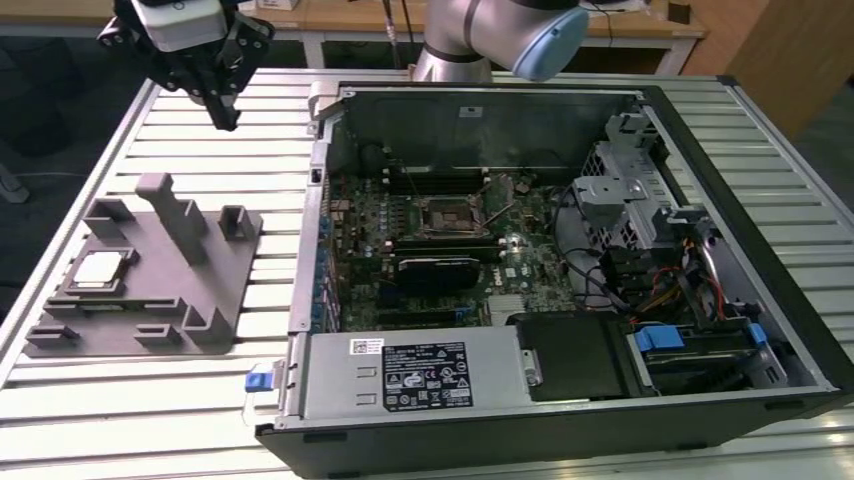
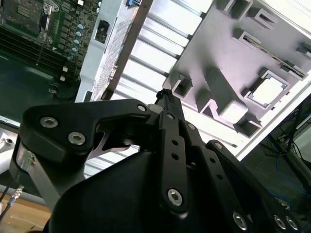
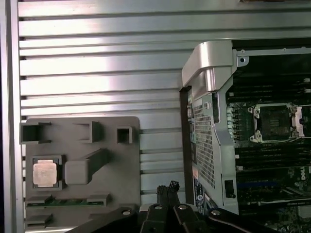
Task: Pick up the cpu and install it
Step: 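Reach for the cpu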
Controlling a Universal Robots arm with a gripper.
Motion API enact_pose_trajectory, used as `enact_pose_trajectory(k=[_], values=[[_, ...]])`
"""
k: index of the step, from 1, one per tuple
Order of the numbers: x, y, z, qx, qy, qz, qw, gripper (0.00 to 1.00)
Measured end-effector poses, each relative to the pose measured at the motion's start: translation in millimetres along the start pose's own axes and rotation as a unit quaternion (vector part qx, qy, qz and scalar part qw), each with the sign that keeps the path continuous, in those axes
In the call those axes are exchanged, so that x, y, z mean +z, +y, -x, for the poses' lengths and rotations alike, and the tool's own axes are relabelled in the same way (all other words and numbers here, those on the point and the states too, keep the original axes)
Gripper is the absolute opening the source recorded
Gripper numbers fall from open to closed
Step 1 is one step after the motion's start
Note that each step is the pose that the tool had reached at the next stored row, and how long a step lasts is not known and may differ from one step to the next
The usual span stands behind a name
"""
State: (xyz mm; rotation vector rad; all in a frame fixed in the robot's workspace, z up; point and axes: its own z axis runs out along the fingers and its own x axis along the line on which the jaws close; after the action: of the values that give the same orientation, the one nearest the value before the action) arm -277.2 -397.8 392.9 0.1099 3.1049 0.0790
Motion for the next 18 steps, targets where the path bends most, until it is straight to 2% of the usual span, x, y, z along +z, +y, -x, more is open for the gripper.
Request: enact_pose_trajectory(k=[18], values=[[-0.8,-1.6,-23.2,0.000,0.0000,0.0000,1.0000,0.11]])
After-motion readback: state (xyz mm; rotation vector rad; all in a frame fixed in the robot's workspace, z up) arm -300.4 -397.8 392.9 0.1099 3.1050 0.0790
